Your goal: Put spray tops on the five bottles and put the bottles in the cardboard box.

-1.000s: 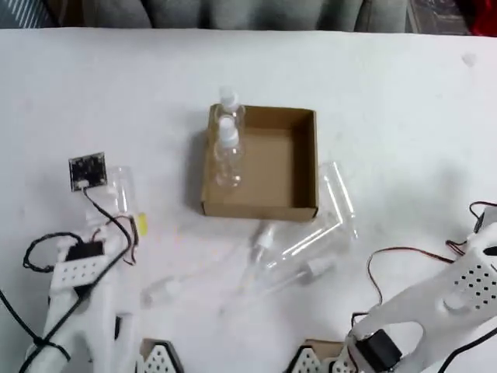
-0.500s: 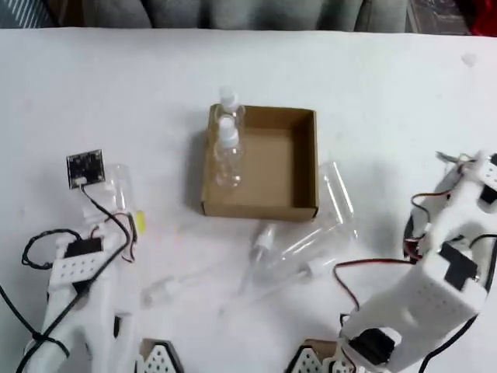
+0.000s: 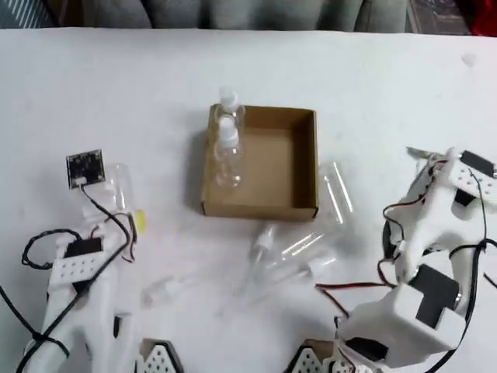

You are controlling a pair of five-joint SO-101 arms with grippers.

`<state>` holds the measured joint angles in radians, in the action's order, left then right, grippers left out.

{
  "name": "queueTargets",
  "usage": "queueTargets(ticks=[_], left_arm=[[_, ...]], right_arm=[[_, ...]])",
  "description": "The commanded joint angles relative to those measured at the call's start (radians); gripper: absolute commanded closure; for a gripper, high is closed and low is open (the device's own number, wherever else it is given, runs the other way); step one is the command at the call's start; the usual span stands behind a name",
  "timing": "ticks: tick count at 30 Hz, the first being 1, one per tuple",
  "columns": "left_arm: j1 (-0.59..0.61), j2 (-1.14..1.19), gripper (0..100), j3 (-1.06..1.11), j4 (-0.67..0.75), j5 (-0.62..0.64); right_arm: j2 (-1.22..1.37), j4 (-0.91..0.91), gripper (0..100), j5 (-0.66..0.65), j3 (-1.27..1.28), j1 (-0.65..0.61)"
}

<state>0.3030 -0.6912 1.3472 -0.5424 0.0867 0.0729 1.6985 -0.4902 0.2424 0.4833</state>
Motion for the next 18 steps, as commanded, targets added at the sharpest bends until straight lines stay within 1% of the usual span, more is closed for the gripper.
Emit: queueTargets(ticks=[1,5,7,10,14,18], left_arm=[[0.005,-0.018,98,-0.075,0.002,0.014],[0.005,-0.096,98,-0.075,-0.063,0.075],[0.004,-0.139,97,-0.069,-0.084,0.077],[-0.019,-0.179,88,-0.043,-0.117,0.081],[-0.027,-0.208,75,-0.011,-0.123,0.083],[-0.025,-0.213,70,-0.017,-0.16,0.083]], right_arm=[[-0.073,-0.091,98.3,0.011,0.1,-0.056],[-0.088,-0.213,98.3,0.011,0.218,-0.122],[-0.09,-0.277,98.3,0.011,0.278,-0.153],[-0.085,-0.34,98.3,0.002,0.327,-0.165],[-0.084,-0.358,98.3,0.003,0.33,-0.166],[-0.082,-0.361,98.3,0.006,0.33,-0.168]])
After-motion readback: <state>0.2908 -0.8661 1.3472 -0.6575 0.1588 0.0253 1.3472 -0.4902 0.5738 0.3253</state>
